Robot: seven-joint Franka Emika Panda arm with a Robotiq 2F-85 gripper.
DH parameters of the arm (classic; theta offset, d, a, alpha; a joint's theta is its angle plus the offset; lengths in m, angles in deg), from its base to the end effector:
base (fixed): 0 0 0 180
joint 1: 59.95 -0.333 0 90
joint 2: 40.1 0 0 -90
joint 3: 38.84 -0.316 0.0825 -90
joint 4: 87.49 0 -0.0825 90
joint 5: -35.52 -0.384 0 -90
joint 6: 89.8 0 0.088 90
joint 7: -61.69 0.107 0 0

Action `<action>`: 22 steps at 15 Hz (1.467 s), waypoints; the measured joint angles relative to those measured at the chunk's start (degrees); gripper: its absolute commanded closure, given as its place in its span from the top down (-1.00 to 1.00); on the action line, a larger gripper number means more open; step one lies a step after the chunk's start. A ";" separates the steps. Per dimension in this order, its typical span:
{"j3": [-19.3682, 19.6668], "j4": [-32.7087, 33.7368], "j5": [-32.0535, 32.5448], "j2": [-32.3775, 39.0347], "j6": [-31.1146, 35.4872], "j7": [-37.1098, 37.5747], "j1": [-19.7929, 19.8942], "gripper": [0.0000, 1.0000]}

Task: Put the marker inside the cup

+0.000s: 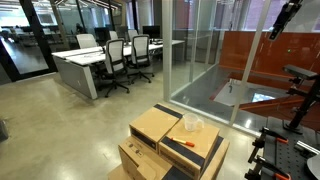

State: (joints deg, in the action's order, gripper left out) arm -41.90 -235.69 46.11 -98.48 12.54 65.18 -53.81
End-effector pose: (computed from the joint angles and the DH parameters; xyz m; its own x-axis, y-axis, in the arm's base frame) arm 0.2659 -0.0261 0.5690 0.9707 -0.0875 0.2240 -0.1368 -0.9670 0.2150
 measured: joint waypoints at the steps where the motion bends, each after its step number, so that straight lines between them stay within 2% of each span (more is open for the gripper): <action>1: 0.00 0.00 0.00 0.00 0.00 0.00 0.00 1.00; 22: 1.33 0.00 -0.01 0.51 1.46 0.22 -0.90 1.00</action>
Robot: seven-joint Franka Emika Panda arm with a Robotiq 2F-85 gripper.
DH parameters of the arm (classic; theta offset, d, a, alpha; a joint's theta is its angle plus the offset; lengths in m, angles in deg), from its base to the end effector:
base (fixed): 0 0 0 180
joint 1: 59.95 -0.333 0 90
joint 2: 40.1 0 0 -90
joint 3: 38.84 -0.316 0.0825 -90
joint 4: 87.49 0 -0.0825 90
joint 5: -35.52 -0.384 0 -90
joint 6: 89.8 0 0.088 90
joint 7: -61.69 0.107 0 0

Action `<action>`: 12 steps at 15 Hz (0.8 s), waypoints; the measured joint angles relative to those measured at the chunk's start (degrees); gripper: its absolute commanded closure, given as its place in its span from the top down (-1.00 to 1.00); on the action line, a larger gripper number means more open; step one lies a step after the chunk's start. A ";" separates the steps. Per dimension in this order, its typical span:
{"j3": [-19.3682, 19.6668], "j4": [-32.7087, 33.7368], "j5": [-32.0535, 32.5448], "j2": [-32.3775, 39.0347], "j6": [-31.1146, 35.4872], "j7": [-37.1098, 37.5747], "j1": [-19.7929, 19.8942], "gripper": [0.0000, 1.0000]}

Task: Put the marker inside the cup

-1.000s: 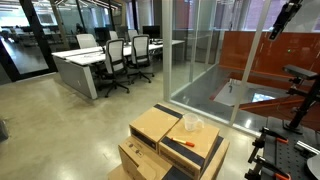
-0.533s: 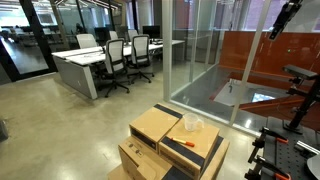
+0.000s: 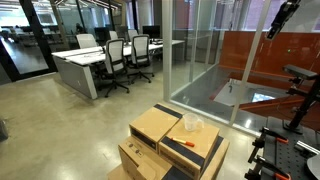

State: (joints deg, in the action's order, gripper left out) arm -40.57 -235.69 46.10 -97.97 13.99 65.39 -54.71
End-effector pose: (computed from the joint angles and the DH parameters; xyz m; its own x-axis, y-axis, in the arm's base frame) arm 0.2698 -0.0296 0.5693 0.9668 -0.0867 0.2403 -0.1352 -0.9717 0.1936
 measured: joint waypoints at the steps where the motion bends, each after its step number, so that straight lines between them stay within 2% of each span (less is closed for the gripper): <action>1: 0.22 0.00 -0.03 0.32 0.42 -0.13 -0.22 1.00; 12: 0.79 1.05 0.12 8.93 8.39 -2.90 -1.76 1.00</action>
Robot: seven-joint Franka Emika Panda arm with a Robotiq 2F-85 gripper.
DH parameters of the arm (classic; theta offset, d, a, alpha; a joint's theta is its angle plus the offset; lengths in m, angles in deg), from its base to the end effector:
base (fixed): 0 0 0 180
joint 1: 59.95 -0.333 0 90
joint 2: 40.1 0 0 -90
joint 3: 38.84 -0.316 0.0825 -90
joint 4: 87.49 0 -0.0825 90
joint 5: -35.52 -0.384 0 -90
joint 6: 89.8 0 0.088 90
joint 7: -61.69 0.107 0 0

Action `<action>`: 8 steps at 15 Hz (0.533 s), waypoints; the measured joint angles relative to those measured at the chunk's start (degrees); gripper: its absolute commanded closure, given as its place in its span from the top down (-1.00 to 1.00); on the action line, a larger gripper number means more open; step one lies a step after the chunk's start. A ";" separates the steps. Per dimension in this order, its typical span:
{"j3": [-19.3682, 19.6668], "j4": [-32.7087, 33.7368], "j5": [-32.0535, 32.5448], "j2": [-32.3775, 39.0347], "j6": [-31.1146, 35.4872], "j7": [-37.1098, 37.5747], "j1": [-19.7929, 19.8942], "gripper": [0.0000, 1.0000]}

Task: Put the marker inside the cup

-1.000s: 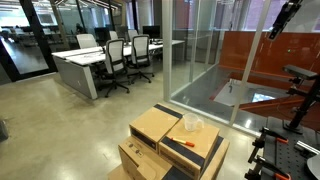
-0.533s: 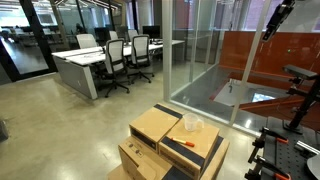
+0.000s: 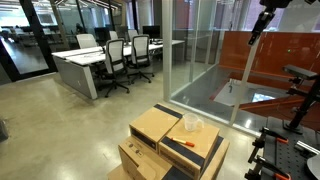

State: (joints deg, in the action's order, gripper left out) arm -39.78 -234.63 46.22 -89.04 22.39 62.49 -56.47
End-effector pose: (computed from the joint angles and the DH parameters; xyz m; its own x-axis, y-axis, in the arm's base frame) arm 0.3183 -0.0255 0.5484 0.9714 0.0108 0.2370 -0.0361 -0.9806 0.1926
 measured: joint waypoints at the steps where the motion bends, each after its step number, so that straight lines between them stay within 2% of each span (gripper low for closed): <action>1: 0.00 0.27 0.04 0.65 0.40 -0.60 -0.14 1.00; 8: 0.26 0.77 0.23 2.37 0.98 -6.27 -1.83 1.00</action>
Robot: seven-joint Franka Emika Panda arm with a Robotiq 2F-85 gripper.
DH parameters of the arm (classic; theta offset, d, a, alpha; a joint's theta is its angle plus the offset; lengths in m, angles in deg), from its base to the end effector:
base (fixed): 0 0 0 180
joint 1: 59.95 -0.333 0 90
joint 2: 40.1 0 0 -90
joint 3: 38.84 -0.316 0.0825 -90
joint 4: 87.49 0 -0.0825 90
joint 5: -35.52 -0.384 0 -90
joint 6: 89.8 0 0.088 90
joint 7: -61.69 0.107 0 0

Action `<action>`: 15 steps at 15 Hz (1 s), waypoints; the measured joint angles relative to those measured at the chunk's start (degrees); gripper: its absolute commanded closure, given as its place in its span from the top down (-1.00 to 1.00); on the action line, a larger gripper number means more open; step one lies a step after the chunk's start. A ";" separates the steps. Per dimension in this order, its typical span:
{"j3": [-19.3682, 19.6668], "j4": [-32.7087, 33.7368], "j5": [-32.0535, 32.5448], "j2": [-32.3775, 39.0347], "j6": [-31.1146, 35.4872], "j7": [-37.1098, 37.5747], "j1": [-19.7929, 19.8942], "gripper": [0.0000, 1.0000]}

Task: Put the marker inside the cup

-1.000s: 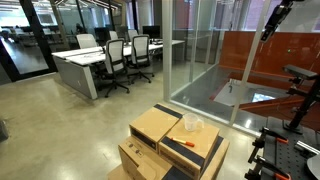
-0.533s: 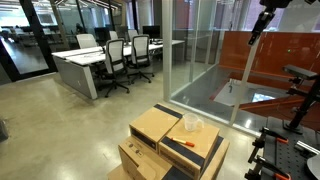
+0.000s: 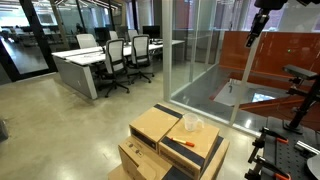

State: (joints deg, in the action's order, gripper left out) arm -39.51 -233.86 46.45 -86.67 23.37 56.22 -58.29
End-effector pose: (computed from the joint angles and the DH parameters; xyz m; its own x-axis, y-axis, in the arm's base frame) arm 0.3299 -0.0172 0.5436 0.9675 0.1494 0.2039 0.1045 -0.9709 0.2156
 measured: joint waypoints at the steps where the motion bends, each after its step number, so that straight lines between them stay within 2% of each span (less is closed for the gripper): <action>1: 0.14 -0.03 0.00 0.10 0.00 -0.73 -0.25 1.00; 15: 0.43 -1.14 0.25 2.90 -0.05 -2.20 -0.85 1.00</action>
State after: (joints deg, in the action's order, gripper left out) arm -39.08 -235.00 46.70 -83.77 23.32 54.02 -59.15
